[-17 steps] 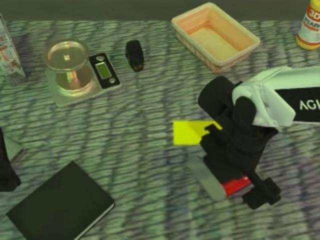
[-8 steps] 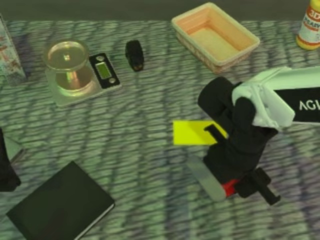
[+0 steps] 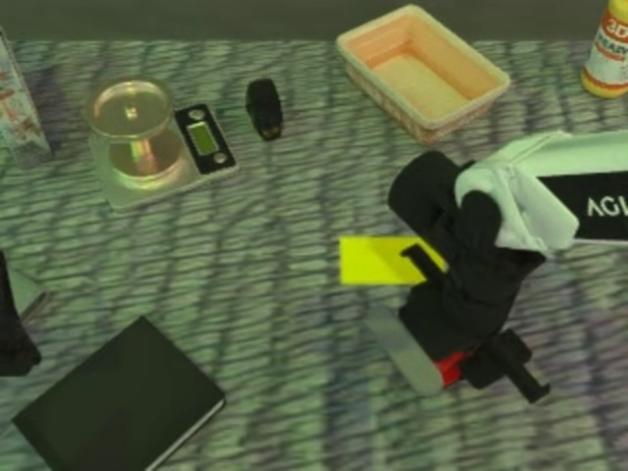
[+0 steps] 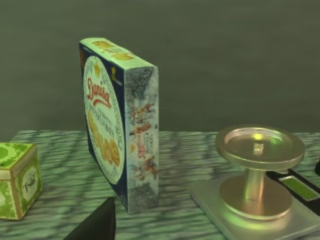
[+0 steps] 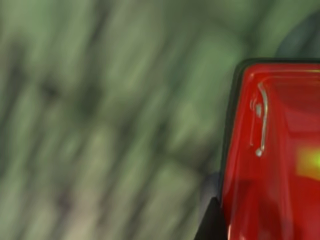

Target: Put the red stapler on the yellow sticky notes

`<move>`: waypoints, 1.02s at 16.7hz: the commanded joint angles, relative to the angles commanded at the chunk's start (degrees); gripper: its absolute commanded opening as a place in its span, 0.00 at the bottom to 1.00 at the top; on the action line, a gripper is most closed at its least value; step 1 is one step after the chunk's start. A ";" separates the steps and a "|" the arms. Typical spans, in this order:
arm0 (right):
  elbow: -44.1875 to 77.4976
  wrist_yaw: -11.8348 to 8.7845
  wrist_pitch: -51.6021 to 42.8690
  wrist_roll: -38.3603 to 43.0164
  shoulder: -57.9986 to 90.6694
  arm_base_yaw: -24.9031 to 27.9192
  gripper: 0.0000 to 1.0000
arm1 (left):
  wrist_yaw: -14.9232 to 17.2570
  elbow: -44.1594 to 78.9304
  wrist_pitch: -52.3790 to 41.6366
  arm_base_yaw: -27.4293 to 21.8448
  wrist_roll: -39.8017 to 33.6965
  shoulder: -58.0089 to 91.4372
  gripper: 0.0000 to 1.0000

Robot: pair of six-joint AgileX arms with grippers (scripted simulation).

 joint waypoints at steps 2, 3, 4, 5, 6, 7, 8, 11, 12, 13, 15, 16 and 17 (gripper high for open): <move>0.21 0.01 -0.18 0.02 -0.12 -0.08 0.00 | 0.00 0.00 0.00 0.00 0.00 0.00 1.00; 0.90 0.02 -0.93 -0.08 -0.35 -0.03 0.00 | 0.00 0.00 0.00 0.00 0.00 0.00 1.00; 2.00 0.04 -2.28 -0.17 -0.80 0.01 0.00 | 0.00 0.00 0.00 0.00 0.00 0.00 1.00; 3.40 0.06 -4.23 -0.24 -1.45 0.04 0.00 | 0.00 0.00 0.00 0.00 0.00 0.00 1.00; 4.95 0.06 -6.69 -0.27 -2.27 0.07 0.00 | 0.00 0.00 0.00 0.00 0.00 0.00 1.00; 6.58 0.06 -9.57 -0.31 -3.15 0.13 0.00 | 0.00 0.00 0.00 0.00 0.00 0.00 1.00; 8.25 0.04 -12.61 -0.40 -4.04 0.23 0.00 | 0.00 0.00 0.00 0.00 0.00 0.00 1.00; 12.61 -0.02 -19.71 -0.45 -6.58 0.39 0.00 | 0.00 0.00 0.00 0.00 0.00 0.00 1.00; 13.51 -0.03 -20.94 -0.34 -7.25 0.34 0.00 | 0.00 0.00 0.00 0.00 0.00 0.00 1.00; 13.96 -0.03 -21.52 -0.24 -7.64 0.30 0.00 | 0.00 0.00 0.00 0.00 0.00 0.00 1.00; 14.01 -0.04 -21.59 -0.23 -7.69 0.29 0.00 | 0.00 0.00 0.00 0.00 0.00 0.00 1.00; 14.01 -0.04 -21.59 -0.23 -7.69 0.29 0.00 | 0.00 0.00 0.00 0.00 0.00 0.00 1.00; 13.86 -0.03 -21.45 -0.15 -7.48 0.14 0.00 | 0.00 0.00 0.00 0.00 0.00 0.00 1.00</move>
